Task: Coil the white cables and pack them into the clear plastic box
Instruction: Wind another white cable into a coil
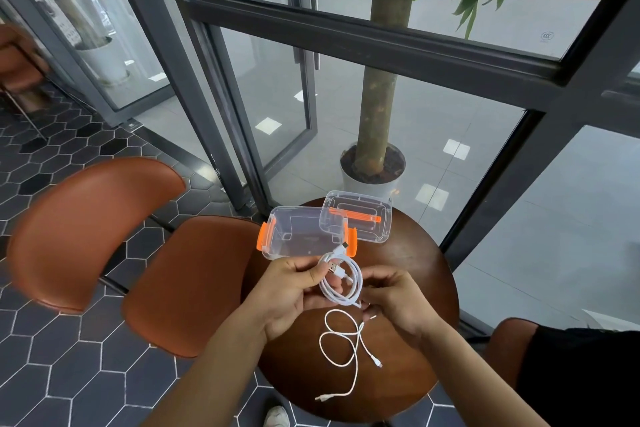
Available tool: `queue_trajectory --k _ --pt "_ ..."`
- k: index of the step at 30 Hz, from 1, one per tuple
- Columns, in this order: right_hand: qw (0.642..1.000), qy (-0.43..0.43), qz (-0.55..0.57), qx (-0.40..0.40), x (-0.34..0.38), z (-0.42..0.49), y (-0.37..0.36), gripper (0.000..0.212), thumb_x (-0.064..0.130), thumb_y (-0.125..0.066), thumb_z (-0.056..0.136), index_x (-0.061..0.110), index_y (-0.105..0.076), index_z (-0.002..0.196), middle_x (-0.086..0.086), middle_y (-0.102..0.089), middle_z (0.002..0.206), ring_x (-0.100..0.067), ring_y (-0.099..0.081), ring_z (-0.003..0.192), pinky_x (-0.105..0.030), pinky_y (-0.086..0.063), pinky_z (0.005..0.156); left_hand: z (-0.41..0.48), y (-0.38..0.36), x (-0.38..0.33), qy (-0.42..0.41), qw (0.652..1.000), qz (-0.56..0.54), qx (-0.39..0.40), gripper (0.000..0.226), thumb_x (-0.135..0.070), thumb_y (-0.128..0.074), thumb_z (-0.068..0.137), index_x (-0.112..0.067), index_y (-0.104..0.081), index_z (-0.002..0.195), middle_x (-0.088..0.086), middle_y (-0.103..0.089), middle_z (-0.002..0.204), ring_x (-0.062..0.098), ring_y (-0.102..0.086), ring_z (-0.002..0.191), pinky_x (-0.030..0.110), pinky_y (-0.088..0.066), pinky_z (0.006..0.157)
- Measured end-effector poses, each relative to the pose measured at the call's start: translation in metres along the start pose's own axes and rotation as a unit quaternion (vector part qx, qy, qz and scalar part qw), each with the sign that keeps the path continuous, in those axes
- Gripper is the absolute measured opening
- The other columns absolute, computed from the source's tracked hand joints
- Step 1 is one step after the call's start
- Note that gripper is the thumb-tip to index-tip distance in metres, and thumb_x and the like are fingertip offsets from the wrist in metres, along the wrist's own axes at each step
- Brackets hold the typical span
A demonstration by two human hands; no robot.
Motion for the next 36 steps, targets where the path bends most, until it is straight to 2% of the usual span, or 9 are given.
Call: queue_trajectory --k 7,11,13,17,22,26,29,32,36 --pt "0.995 0.097 -0.023 0.005 0.038 -0.011 -0.025 0.024 0.006 -0.084 0.076 0.009 -0.08 0.099 -0.016 -0.079 0.093 -0.028 -0.073 0.083 -0.041 -0.061 0.08 0.002 -0.004 0.003 -0.013 0.999 0.037 -0.005 0.018 -0.002 -0.057 0.096 0.008 -0.07 0.104 0.021 -0.072 0.086 0.032 -0.072 0.082 0.05 -0.061 0.081" --pt "0.996 0.067 0.016 -0.06 0.029 -0.009 -0.005 0.021 0.002 -0.065 0.093 0.011 -0.069 0.112 -0.017 -0.077 0.098 -0.041 -0.073 0.093 -0.046 -0.06 0.08 0.001 0.012 -0.008 -0.055 0.987 0.127 -0.086 0.015 -0.004 -0.061 0.096 0.0 -0.075 0.092 0.019 -0.075 0.083 0.026 -0.074 0.076 0.033 -0.06 0.063" --pt "0.995 0.073 0.013 -0.067 0.031 -0.013 -0.002 0.026 0.003 -0.058 0.099 0.017 -0.064 0.121 -0.01 -0.077 0.107 -0.034 -0.073 0.1 -0.043 -0.061 0.087 0.0 0.017 -0.009 -0.062 0.981 0.15 -0.105 0.015 -0.004 -0.062 0.095 -0.005 -0.076 0.089 0.017 -0.076 0.081 0.023 -0.075 0.074 0.027 -0.058 0.059" --pt "0.934 0.22 -0.274 -0.057 0.064 -0.027 -0.019 0.044 0.026 -0.063 0.099 0.036 -0.053 0.141 0.016 -0.062 0.131 -0.006 -0.063 0.117 -0.022 -0.052 0.096 -0.002 0.014 -0.008 -0.077 0.977 0.169 -0.102 0.016 -0.003 -0.061 0.096 -0.005 -0.077 0.093 0.006 -0.078 0.081 0.02 -0.076 0.076 0.029 -0.059 0.06" --pt "0.867 0.191 -0.459 -0.041 0.064 0.001 -0.03 0.033 0.045 -0.066 0.092 0.04 -0.069 0.125 0.009 -0.058 0.14 -0.012 -0.051 0.128 -0.031 -0.046 0.103 0.002 0.004 -0.01 -0.104 0.949 0.283 -0.089 0.022 -0.005 -0.063 0.095 -0.019 -0.077 0.087 0.001 -0.076 0.077 0.018 -0.076 0.076 0.034 -0.062 0.063" --pt "0.921 0.204 -0.324 -0.065 0.07 0.008 -0.02 0.014 0.024 -0.075 0.088 0.031 -0.08 0.1 0.011 -0.071 0.119 -0.003 -0.065 0.11 -0.025 -0.049 0.092 0.002 0.002 -0.012 -0.101 0.944 0.305 -0.079 0.023 -0.008 -0.063 0.096 -0.02 -0.077 0.083 0.0 -0.075 0.07 0.017 -0.075 0.071 0.027 -0.057 0.058" --pt "0.973 0.172 -0.091 -0.12 0.065 0.006 0.001 0.006 0.012 -0.076 0.088 0.01 -0.076 0.093 -0.008 -0.078 0.099 -0.018 -0.073 0.092 -0.039 -0.056 0.085 0.003 0.005 -0.011 -0.099 0.939 0.321 -0.079 0.018 -0.007 -0.062 0.096 -0.014 -0.078 0.094 0.003 -0.074 0.069 0.02 -0.074 0.07 0.032 -0.06 0.061" --pt "0.969 0.145 0.046 -0.194 0.063 -0.004 0.027 0.016 0.01 -0.067 0.094 -0.005 -0.066 0.097 -0.019 -0.077 0.091 -0.035 -0.075 0.086 -0.041 -0.061 0.078 0.001 0.008 -0.011 -0.094 0.953 0.272 -0.09 0.02 -0.005 -0.06 0.097 -0.014 -0.077 0.098 0.009 -0.071 0.072 0.026 -0.074 0.072 0.044 -0.064 0.066" --pt "0.96 0.063 0.136 -0.236 0.037 -0.009 0.04 0.02 0.013 -0.058 0.1 -0.007 -0.061 0.102 -0.019 -0.077 0.086 -0.031 -0.076 0.071 -0.033 -0.063 0.06 -0.001 0.006 -0.016 -0.107 0.95 0.276 -0.099 0.019 -0.006 -0.06 0.097 -0.015 -0.077 0.099 0.009 -0.071 0.073 0.027 -0.074 0.071 0.046 -0.064 0.068"
Point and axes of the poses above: each hand's wrist, its own z-axis towards the middle knuckle, its own y-axis out of the back of the hand, x = y × z, the point moved 10 cm from there along z, towards the middle knuckle
